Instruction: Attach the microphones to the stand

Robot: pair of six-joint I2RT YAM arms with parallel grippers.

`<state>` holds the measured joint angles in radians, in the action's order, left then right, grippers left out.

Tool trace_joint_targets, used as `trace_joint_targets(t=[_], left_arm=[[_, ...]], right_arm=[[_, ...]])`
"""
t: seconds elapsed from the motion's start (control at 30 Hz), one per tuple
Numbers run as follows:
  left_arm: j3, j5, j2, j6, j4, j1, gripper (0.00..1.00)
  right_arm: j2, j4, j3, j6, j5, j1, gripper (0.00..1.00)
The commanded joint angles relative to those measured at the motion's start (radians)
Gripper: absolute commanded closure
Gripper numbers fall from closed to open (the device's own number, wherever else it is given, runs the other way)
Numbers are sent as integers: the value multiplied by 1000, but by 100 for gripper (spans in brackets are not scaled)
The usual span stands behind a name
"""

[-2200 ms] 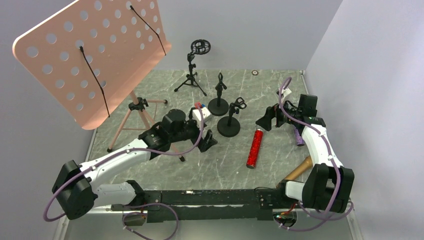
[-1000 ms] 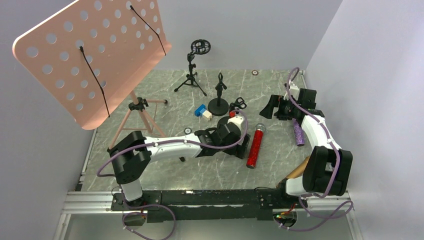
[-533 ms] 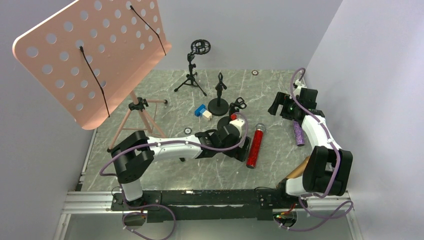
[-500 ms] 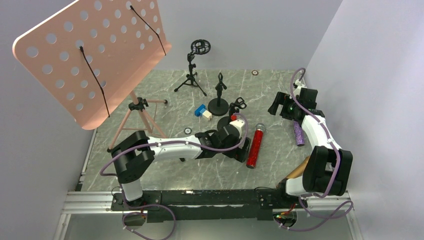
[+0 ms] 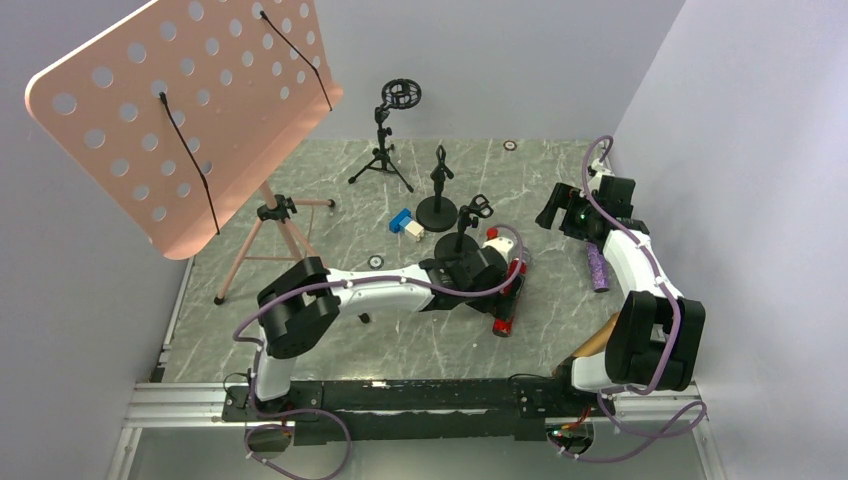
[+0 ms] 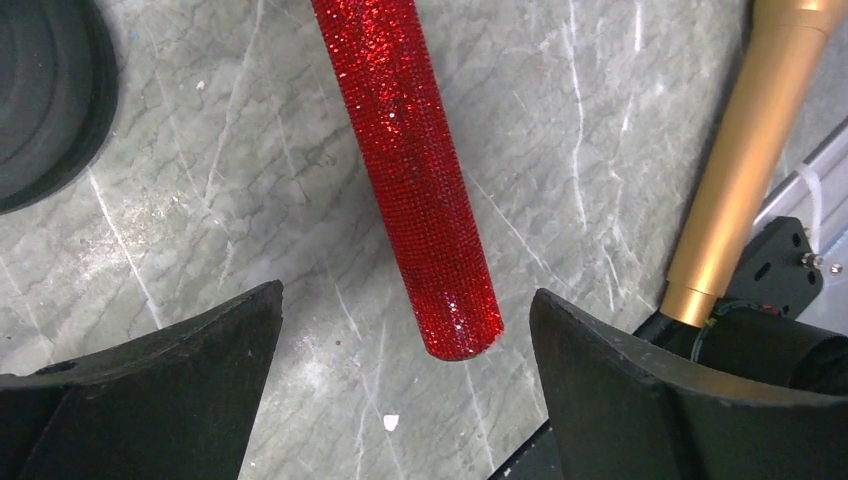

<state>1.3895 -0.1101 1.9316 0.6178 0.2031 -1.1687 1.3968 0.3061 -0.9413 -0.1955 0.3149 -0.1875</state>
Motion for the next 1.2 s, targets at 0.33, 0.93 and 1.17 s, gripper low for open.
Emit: trace_joint_targets(t=[0.33, 0.93, 1.17], left_arm=[[293, -92, 195, 20, 223, -53, 9], [493, -96, 377, -26, 391, -59, 49], [323, -120, 228, -82, 254, -58, 91]], right_arm=[[-10, -29, -16, -25, -3, -3, 0], [-20, -29, -14, -27, 2, -2, 0], [-21, -24, -19, -10, 18, -2, 0]])
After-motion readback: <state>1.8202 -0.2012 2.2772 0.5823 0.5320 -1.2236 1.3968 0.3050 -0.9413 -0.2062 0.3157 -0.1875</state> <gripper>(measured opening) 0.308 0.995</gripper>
